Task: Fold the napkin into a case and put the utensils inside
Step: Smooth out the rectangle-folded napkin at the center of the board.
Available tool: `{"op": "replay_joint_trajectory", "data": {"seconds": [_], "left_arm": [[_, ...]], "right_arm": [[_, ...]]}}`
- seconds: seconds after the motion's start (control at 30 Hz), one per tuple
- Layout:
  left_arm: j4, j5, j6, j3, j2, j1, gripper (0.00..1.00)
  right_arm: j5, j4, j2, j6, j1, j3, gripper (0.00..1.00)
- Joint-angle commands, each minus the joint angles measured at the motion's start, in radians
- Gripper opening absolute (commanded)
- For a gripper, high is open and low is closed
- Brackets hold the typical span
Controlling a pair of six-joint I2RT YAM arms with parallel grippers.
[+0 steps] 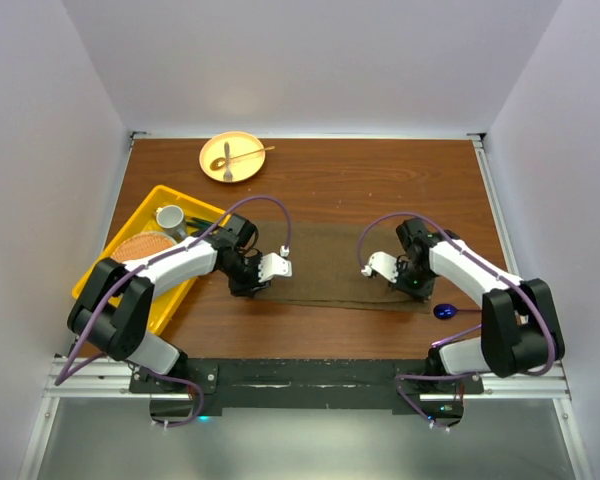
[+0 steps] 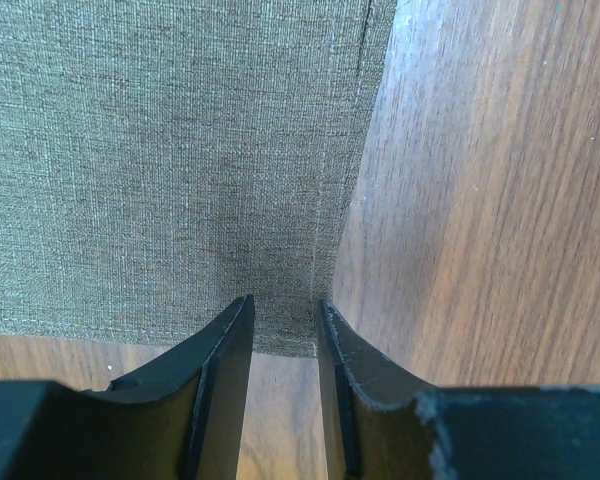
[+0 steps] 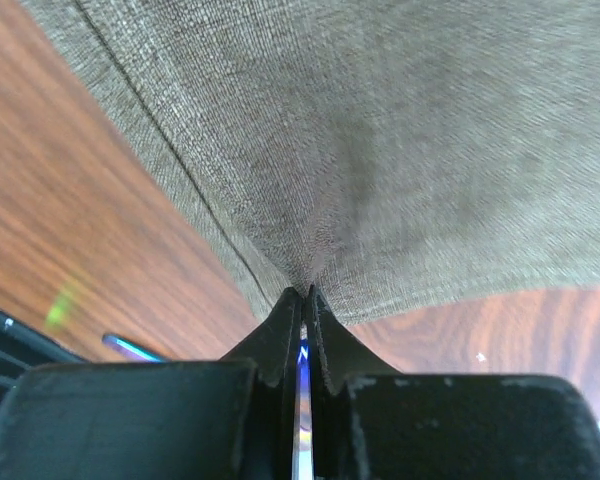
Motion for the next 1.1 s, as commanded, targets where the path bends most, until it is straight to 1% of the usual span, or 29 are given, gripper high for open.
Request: {"op": "replay_joint_trajectory", "data": {"seconds": [0.0, 0.2, 0.3, 0.33, 0.37, 0.4, 0.43, 0.47, 0.7, 0.9, 1.0, 1.07], "left_arm": [[-0.013, 0.034, 0.018, 0.020, -0.042, -0.003, 0.36], [-0.017, 0.025, 0.053, 0.006, -0.032, -0.004, 0.34], [-0.010, 0.019, 0.053, 0.011, -0.025, -0.004, 0.25], [-0.012, 0.017, 0.053, 0.015, -0.022, -0.003, 0.16], [-0.013, 0.017, 0.055, 0.021, -0.023, -0.004, 0.12], [-0.016, 0.020, 0.052, 0.024, -0.025, -0.004, 0.05], [-0.020, 0.022, 0.053, 0.031, -0.026, -0.004, 0.01], [-0.026, 0.023, 0.053, 0.035, -0.028, -0.004, 0.00], [-0.024, 0.025, 0.044, 0.025, -0.029, -0.003, 0.00], [-0.013, 0.036, 0.020, 0.028, -0.011, -0.003, 0.00], [-0.009, 0.030, 0.018, 0.021, -0.008, -0.003, 0.00], [-0.006, 0.027, 0.017, 0.014, -0.008, -0.003, 0.00]], "right_arm": [[0.002, -0.091, -0.079, 0.001, 0.004, 0.068, 0.00], [-0.033, -0.137, -0.086, 0.005, 0.005, 0.088, 0.00], [-0.040, -0.146, -0.081, 0.010, 0.005, 0.091, 0.00], [-0.043, -0.152, -0.075, 0.007, 0.005, 0.091, 0.00], [-0.048, -0.155, -0.075, 0.007, 0.004, 0.092, 0.00], [-0.051, -0.160, -0.075, 0.004, 0.005, 0.095, 0.00], [-0.054, -0.176, -0.078, 0.001, 0.005, 0.100, 0.00], [-0.063, -0.184, -0.079, 0.001, 0.005, 0.118, 0.00], [-0.117, -0.292, -0.084, -0.004, 0.005, 0.200, 0.00], [-0.148, -0.247, -0.020, 0.041, 0.047, 0.151, 0.00], [-0.137, -0.195, 0.028, 0.059, 0.062, 0.097, 0.00], [-0.128, -0.172, 0.058, 0.067, 0.065, 0.092, 0.00]]}}
